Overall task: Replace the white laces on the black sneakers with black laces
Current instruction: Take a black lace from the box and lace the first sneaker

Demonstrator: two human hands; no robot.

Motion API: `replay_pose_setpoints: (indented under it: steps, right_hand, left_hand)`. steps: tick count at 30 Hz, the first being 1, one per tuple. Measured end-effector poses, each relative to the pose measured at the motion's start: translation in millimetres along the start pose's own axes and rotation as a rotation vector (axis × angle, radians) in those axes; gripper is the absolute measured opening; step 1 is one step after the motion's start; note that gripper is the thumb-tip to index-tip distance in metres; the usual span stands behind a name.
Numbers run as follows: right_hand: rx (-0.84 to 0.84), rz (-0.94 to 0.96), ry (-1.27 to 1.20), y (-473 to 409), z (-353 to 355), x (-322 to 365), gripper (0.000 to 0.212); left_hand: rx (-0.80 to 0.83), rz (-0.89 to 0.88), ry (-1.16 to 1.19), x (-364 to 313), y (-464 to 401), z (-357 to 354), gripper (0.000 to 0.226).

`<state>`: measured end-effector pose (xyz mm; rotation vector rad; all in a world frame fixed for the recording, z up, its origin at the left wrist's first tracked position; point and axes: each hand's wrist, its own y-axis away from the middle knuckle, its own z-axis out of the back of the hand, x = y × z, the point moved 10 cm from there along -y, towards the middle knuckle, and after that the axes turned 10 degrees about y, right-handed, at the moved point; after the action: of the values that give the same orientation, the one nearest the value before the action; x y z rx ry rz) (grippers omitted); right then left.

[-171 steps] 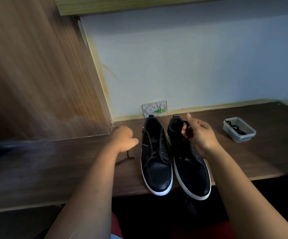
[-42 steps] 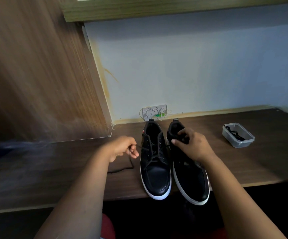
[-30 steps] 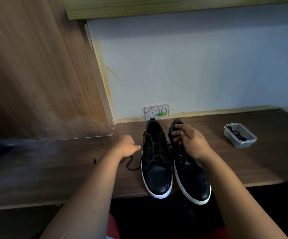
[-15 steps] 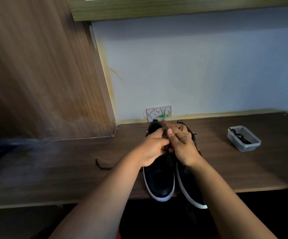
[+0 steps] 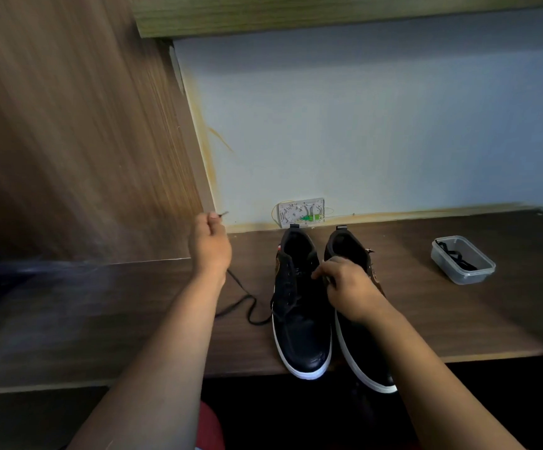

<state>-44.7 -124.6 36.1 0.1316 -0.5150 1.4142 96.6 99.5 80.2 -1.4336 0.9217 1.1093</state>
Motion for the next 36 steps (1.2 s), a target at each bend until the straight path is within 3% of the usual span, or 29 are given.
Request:
replay_pose_setpoints:
  steps: [3, 5, 7, 9, 13, 16, 18, 19, 22, 23, 24, 27, 29, 32, 36]
  right_hand:
    - [0.161, 0.031, 0.127, 4.5, -19.0, 2.7, 0.045]
    - [0.171, 0.02, 0.121, 6.9, -23.6, 1.7, 0.039]
    - [0.129, 0.024, 0.07, 7.9, -24.7, 2.1, 0.025]
    - [0.046, 0.043, 0.048, 8.2, -20.0, 4.5, 0.007]
    - [-0.122, -0.029, -0.13, 7.9, -5.1, 2.8, 0.024]
    - [-0.103, -0.156, -0.53, 6.3, -13.0, -3.8, 0.022]
    - [-0.107, -0.177, -0.617, 6.1, -13.2, -6.0, 0.024]
    - [-0.116, -0.196, -0.596, 6.1, -12.0, -11.4, 0.029]
    - [-0.252, -0.269, -0.448, 9.1, 4.1, -29.0, 0.036]
    - [-0.294, -0.294, -0.452, 10.4, 7.4, -34.3, 0.036]
    - [-0.327, -0.331, -0.464, 11.5, 8.9, -39.8, 0.034]
    - [-0.327, -0.369, -0.507, 10.3, 6.6, -46.4, 0.031]
    - [-0.291, -0.362, -0.514, 8.7, 2.5, -46.3, 0.031]
    - [-0.236, -0.355, -0.533, 8.0, -4.6, -45.0, 0.033]
    - [-0.156, -0.236, -0.447, 7.0, -2.6, -30.4, 0.04]
  left_hand:
    - [-0.188, -0.035, 0.151, -10.7, -9.2, 29.0, 0.022]
    - [-0.212, 0.004, 0.206, -9.0, -10.1, 35.8, 0.029]
    - [-0.103, 0.073, 0.148, -1.7, -8.2, 26.0, 0.026]
    - [0.119, 0.169, -0.03, 14.3, 0.4, 2.4, 0.02]
    - [0.537, 0.278, -0.205, 44.6, 47.0, -53.4, 0.013]
    - [0.582, 0.328, -0.168, 57.3, 61.3, -74.3, 0.022]
    - [0.521, 0.341, -0.177, 62.3, 55.8, -75.3, 0.019]
    - [0.489, 0.306, -0.271, 62.5, 49.2, -70.8, 0.014]
    - [0.481, 0.082, -0.979, 50.1, 39.5, -50.8, 0.028]
    - [0.486, 0.019, -1.115, 43.1, 40.6, -47.5, 0.031]
    - [0.51, -0.021, -1.12, 37.1, 44.1, -49.8, 0.03]
    - [0.669, -0.065, -0.768, 25.3, 68.8, -77.6, 0.018]
    - [0.742, -0.1, -0.661, 18.0, 91.7, -97.1, 0.023]
    - [0.753, -0.189, -0.722, 12.9, 113.6, -110.5, 0.033]
    - [0.732, -0.202, -0.855, 17.9, 111.2, -116.6, 0.016]
